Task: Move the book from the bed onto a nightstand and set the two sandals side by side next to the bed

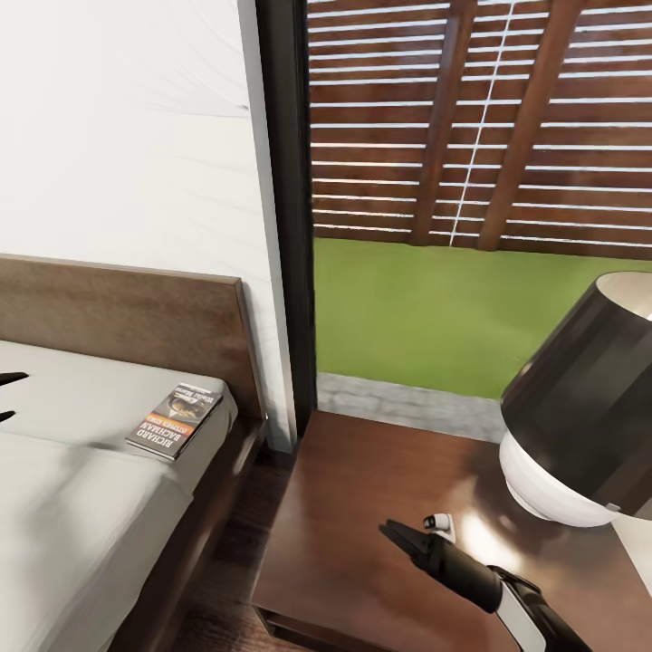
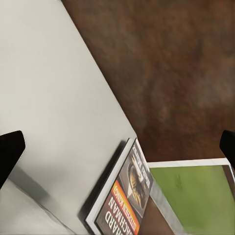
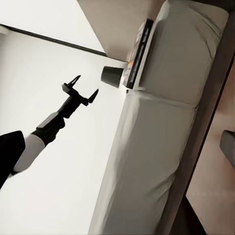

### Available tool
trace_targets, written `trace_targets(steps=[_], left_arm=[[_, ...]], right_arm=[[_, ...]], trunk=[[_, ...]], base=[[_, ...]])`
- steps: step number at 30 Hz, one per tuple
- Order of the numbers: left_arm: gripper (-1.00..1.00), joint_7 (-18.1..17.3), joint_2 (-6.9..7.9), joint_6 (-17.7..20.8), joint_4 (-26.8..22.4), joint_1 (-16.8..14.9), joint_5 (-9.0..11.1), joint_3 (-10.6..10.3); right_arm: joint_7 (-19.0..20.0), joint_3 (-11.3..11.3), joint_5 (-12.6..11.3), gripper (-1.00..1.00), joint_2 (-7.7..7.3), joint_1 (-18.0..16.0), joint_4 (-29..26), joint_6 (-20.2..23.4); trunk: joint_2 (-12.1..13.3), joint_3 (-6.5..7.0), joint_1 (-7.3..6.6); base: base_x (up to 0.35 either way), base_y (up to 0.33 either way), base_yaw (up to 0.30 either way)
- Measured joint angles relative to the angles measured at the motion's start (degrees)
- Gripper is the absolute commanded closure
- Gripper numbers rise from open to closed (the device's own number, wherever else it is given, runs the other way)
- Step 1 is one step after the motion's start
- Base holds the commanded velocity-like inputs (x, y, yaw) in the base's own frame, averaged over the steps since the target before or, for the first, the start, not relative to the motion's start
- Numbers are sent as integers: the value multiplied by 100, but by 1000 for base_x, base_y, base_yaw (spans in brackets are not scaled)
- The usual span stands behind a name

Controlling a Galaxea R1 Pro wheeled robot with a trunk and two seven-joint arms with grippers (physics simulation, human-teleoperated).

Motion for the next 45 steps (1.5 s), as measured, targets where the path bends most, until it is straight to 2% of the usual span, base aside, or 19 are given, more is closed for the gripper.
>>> trace_targets(steps=[18,22,34,39,45], left_arm=[[-100,0,10,16,-5,0,20,2],[-100,-6,15,17,-36,0,23,23],[-100,-8,26,31,-143,0,30,42],[-100,-7,27,97,-275,0,33,39],[-100,-5,27,158,-377,0,39,32]], right_arm=[[-23,-51,-5,-100,-31,0,2,-49],[-32,-6,11,-100,-18,0,2,-32],[-61,-42,-155,-100,-18,-2,-34,5],[-301,-90,-383,-100,-19,-20,-72,14],[-910,-105,-649,-100,7,-105,-117,142]], trunk=[[0,0,0],[0,0,0],[0,0,0],[0,0,0],[0,0,0]], base=[[0,0,0],[0,0,0],[0,0,0],[0,0,0],[0,0,0]])
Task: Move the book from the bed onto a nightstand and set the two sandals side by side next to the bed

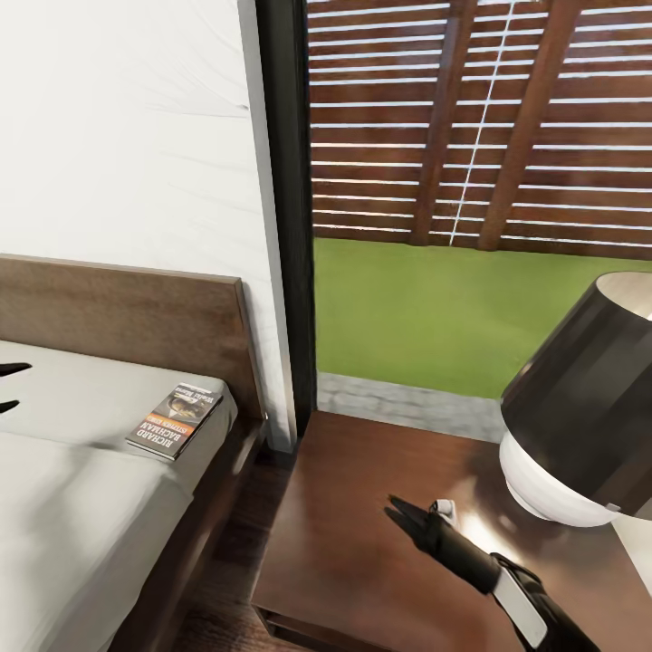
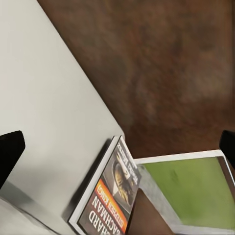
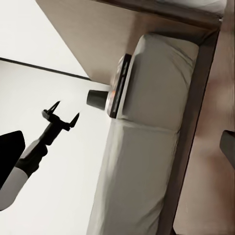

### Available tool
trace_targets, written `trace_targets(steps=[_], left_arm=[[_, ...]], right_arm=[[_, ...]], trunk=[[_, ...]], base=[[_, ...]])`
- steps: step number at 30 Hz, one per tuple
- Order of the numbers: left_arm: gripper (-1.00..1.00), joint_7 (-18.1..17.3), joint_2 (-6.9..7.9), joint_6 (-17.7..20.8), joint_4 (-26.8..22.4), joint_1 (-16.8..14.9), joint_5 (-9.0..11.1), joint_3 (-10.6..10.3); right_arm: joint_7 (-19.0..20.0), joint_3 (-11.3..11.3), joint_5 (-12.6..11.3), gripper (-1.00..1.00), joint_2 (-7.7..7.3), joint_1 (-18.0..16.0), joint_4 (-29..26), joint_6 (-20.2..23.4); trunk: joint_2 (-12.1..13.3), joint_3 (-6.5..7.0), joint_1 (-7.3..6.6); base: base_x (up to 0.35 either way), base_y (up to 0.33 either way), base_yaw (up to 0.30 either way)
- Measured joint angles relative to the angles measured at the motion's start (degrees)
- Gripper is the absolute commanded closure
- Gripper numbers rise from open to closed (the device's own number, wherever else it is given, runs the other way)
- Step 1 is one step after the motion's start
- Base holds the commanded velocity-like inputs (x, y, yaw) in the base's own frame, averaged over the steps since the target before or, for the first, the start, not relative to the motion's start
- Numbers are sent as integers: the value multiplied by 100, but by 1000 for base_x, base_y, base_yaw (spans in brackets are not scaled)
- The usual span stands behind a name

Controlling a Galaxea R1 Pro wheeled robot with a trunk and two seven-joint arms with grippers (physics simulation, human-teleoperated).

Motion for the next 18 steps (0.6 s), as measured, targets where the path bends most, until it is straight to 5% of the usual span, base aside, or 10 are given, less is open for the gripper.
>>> trace_targets(steps=[18], left_arm=[[-100,-5,-8,59,-76,0,16,-4]], right_arm=[[-972,3,-159,-100,518,-387,-503,683]], trunk=[[0,0,0]], base=[[0,0,0]])
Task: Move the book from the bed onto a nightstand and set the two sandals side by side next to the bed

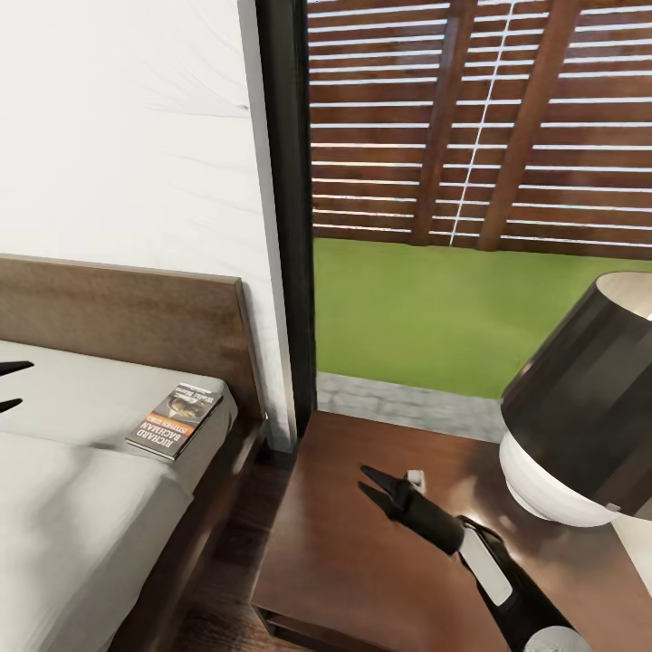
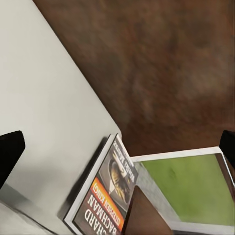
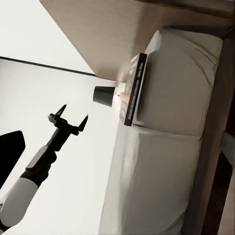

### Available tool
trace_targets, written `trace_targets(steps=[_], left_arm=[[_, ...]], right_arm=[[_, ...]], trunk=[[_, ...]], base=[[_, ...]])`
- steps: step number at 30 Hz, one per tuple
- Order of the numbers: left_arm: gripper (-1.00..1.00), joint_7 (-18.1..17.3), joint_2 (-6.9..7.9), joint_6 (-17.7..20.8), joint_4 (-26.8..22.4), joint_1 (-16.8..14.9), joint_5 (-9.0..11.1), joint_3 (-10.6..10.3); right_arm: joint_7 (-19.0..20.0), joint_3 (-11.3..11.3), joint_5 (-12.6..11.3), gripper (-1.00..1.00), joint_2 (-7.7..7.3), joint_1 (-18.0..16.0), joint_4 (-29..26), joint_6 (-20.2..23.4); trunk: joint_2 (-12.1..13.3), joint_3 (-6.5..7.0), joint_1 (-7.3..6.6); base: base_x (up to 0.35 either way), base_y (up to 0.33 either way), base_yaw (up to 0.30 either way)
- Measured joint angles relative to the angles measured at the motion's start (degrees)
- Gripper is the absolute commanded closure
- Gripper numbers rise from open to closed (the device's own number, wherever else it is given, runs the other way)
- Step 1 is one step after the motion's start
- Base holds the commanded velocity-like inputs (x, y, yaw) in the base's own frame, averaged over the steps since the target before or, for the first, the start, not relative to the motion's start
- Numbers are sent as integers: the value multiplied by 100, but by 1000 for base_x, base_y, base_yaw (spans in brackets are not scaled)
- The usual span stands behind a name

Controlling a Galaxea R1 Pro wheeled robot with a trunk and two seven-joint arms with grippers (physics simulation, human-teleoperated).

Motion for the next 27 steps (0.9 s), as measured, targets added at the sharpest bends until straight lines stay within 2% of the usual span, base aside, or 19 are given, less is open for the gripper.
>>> trace_targets(steps=[7,16,27], left_arm=[[-100,4,17,173,-156,0,-4,2],[-100,10,24,345,-418,0,-8,1],[-100,10,25,376,-464,0,-1,2]], right_arm=[[-427,7,10,-100,275,-290,2,36],[-1208,20,-17,-100,591,-907,158,107],[-1607,19,-213,-100,810,-1441,830,140]], trunk=[[0,0,0],[0,0,0],[0,0,0]], base=[[0,0,0],[0,0,0],[0,0,0]])
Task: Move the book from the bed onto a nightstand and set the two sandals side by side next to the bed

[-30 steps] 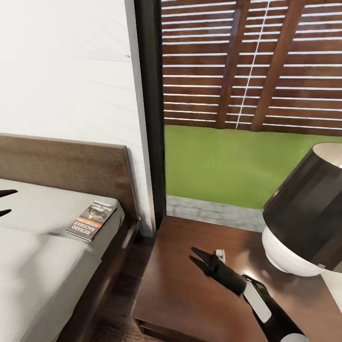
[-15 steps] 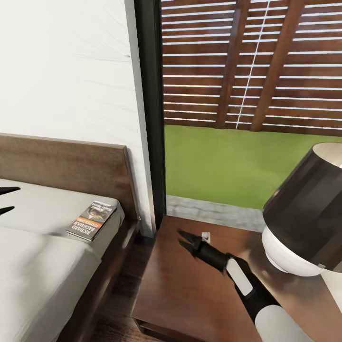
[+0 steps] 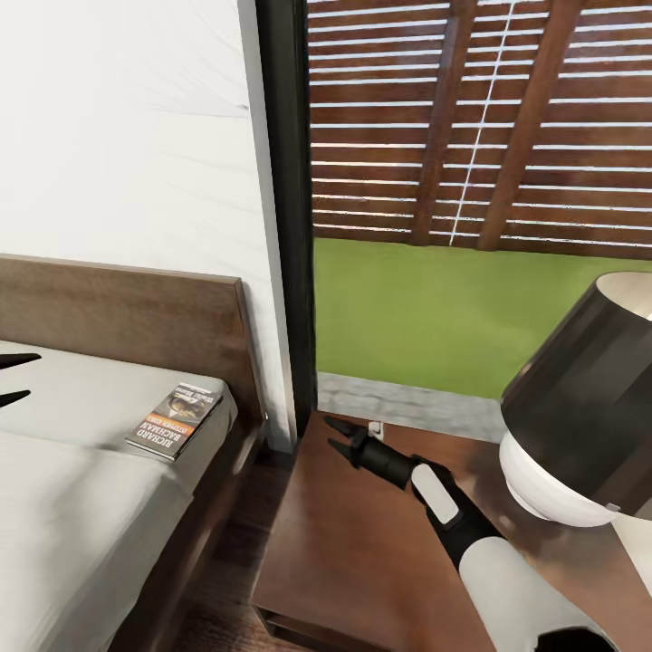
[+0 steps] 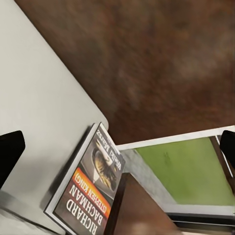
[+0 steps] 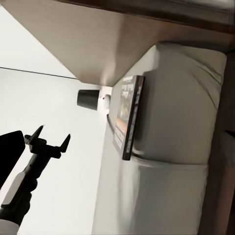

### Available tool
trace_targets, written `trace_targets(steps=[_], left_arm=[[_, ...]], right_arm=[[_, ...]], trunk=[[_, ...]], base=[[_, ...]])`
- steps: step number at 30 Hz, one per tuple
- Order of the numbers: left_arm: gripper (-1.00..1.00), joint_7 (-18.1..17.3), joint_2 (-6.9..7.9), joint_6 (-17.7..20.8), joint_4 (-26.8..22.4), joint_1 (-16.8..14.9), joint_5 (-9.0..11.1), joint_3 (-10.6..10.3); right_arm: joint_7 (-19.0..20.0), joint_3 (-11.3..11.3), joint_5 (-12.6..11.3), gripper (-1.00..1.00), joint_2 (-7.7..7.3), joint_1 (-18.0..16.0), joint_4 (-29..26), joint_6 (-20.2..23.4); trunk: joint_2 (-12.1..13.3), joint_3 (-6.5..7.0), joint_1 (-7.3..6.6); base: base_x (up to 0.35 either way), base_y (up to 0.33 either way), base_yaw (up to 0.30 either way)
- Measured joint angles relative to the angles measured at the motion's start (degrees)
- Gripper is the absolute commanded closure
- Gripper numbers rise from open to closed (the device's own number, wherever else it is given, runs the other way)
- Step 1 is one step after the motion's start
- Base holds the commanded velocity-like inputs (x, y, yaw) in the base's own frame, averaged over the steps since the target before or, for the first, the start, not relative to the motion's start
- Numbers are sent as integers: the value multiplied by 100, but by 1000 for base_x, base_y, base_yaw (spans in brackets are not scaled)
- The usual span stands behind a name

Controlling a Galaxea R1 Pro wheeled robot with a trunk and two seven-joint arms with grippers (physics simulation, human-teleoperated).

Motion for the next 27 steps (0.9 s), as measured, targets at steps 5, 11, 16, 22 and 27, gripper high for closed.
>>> trace_targets(steps=[5,11,16,22,27], left_arm=[[-100,3,0,33,-3,0,-5,0],[-100,9,0,48,-4,0,-11,0],[-100,15,0,52,-4,0,-13,0],[-100,19,2,54,-4,0,-8,8],[-100,20,7,58,-4,0,-11,8]], right_arm=[[-226,-3,-59,-100,128,-264,345,9],[-513,-7,-98,-100,240,-368,462,3],[-686,-37,-149,-100,275,-396,492,-17],[-727,-75,-138,-100,276,-404,502,-52],[-730,-83,-142,-100,262,-405,503,-59]], trunk=[[0,0,0],[0,0,0],[0,0,0],[0,0,0],[0,0,0]], base=[[0,0,0],[0,0,0],[0,0,0],[0,0,0],[0,0,0]])
